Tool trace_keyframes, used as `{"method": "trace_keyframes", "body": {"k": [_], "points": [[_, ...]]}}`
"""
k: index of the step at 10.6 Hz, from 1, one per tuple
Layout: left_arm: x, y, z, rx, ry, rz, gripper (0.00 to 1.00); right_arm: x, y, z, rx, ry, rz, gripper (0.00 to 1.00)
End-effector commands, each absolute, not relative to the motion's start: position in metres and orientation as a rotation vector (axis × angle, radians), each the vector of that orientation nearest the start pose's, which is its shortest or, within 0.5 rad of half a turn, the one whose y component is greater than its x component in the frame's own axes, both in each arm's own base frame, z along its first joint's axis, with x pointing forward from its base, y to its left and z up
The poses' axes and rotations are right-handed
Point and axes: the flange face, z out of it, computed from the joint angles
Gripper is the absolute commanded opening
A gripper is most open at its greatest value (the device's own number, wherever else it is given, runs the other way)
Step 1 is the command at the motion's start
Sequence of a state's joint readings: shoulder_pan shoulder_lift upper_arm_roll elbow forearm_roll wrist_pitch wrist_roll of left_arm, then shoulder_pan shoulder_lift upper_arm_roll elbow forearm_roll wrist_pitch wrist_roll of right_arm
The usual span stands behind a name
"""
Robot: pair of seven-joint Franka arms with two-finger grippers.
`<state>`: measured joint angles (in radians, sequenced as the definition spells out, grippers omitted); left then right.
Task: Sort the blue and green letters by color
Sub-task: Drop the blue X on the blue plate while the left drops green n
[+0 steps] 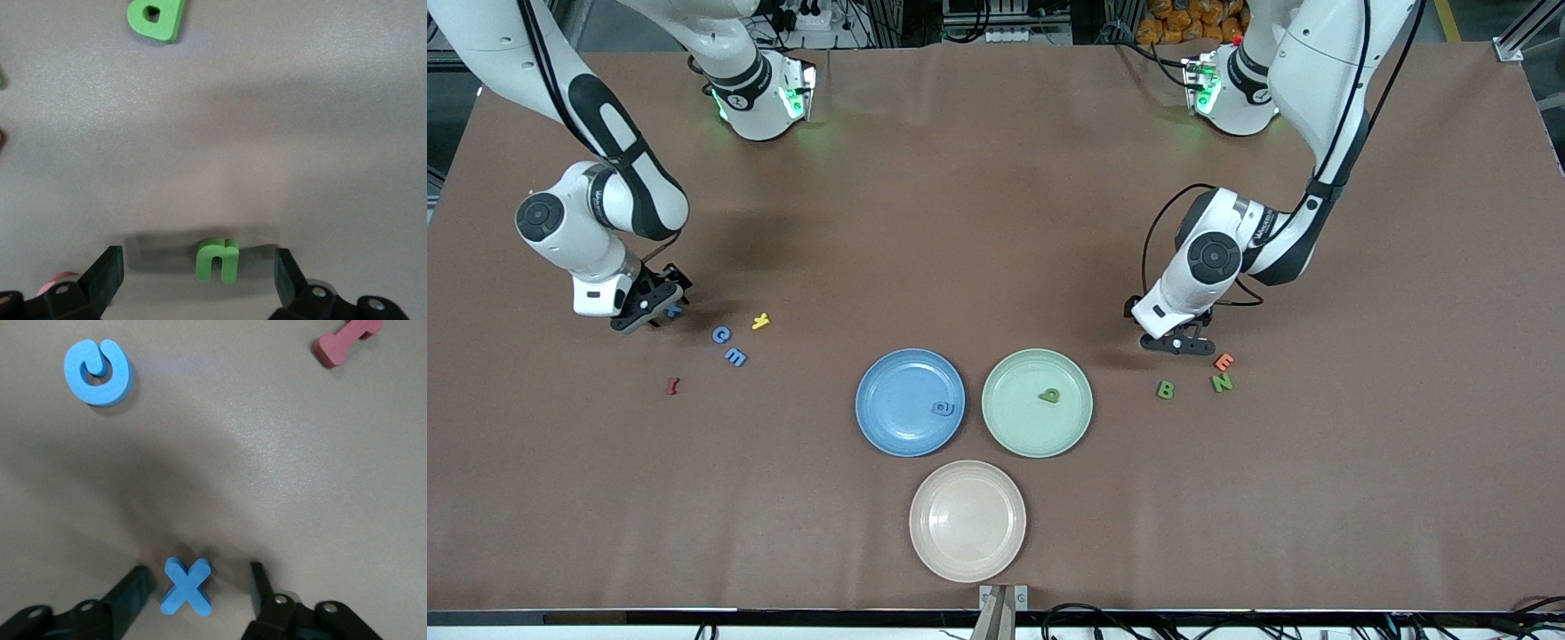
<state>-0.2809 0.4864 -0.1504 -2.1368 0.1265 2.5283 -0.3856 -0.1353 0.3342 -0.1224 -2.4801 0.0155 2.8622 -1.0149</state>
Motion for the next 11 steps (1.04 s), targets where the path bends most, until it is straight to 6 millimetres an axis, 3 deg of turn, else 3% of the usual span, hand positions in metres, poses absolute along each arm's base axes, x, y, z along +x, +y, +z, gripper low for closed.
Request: {"method": "trace_keyframes", "body": {"k": [1, 2, 3, 6, 8, 11], "points": [[0.509, -0.236, 0.175, -3.093, 0.246, 0.134, 1.0, 0.453, -0.128, 0.161, -2.968, -1.211, -0.045, 0.39], [0.509, -0.236, 0.175, -3.095, 0.233, 0.134, 0.35, 0.454, -0.128, 0.161, -2.973, -1.202, -0.048, 0.35], [0.508, -0.238, 0.173, -3.096, 0.207, 0.139, 0.0, 0.454, -0.128, 0.161, -2.976, -1.193, -0.049, 0.32], [0.504, -0.247, 0.173, -3.098, 0.133, 0.137, 0.0, 0.466, -0.12, 0.168, -3.006, -1.123, -0.074, 0.24], [0.5, -0.254, 0.172, -3.097, 0.093, 0.139, 0.0, 0.479, -0.099, 0.173, -3.03, -1.031, -0.076, 0.23], [0.515, -0.261, 0.187, -3.123, 0.019, 0.084, 0.0, 0.506, -0.076, 0.191, -3.033, -0.956, -0.043, 0.23]]}}
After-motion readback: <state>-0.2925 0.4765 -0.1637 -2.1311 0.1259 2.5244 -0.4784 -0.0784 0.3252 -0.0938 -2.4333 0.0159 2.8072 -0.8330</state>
